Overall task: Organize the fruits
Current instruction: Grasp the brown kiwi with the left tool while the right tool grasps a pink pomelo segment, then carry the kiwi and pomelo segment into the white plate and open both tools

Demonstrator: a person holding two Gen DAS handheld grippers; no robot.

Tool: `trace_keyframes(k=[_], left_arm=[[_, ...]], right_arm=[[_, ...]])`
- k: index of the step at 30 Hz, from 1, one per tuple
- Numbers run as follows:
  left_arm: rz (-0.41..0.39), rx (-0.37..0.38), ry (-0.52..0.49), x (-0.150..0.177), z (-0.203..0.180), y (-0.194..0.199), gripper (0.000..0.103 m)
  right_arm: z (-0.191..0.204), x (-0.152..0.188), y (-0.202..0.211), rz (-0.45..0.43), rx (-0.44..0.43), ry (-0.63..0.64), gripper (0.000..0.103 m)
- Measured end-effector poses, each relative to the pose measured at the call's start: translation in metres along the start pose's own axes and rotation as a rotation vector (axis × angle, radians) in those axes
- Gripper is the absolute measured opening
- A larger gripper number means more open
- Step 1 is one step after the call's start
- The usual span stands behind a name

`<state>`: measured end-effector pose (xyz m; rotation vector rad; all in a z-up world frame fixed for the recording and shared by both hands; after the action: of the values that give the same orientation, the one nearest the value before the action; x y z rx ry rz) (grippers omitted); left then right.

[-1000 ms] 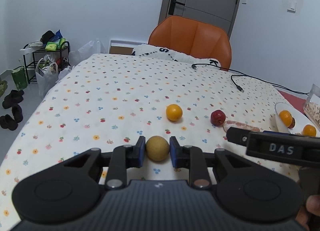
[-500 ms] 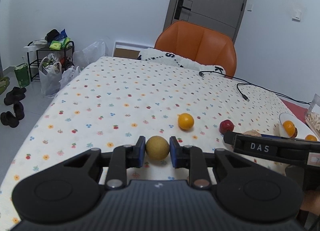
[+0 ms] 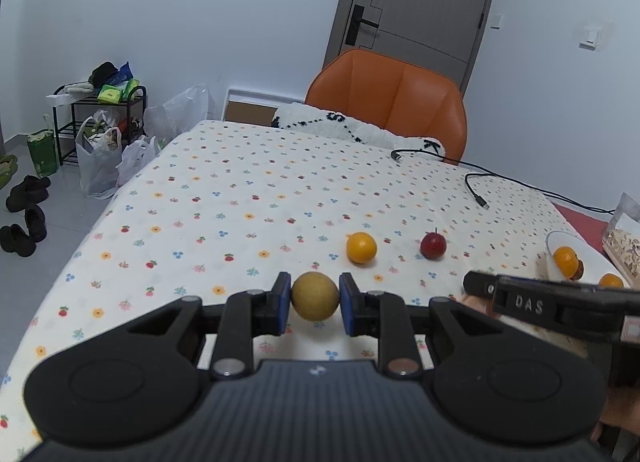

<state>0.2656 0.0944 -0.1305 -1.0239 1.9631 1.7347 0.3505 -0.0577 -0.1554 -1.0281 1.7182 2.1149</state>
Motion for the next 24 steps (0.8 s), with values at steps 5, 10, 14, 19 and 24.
trace_keyframes(k=[5, 10, 14, 19, 24], left_arm=[[-0.004, -0.003, 0.000, 0.002, -0.004, 0.004, 0.024], [-0.001, -0.006, -0.001, 0.003, -0.005, 0.004, 0.024], [-0.003, -0.003, -0.002, 0.002, -0.005, 0.004, 0.024], [0.000, 0.003, 0.008, 0.004, -0.002, 0.002, 0.024], [0.006, 0.009, 0.013, 0.007, -0.001, -0.001, 0.024]], right_arm=[[0.003, 0.012, 0.009, 0.011, -0.093, -0.001, 0.029], [0.002, 0.013, 0.015, -0.005, -0.111, 0.009, 0.034], [0.000, 0.013, 0.013, 0.002, -0.099, 0.019, 0.046], [0.001, 0.020, 0.013, 0.018, -0.104, 0.019, 0.065], [0.010, 0.024, 0.014, 0.030, -0.121, 0.021, 0.065]])
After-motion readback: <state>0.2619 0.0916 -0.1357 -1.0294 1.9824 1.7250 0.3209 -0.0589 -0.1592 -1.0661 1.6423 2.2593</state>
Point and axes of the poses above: each gripper's, at about its wrist camera, not at the fingertips, and y roughly against the way its jaws point, z to its left, x to its underside, the point moved 10 cm from there along -y, roughly the way its jaws point, and after that the axes turned 14 degrees about z, right-handed, at the moved point
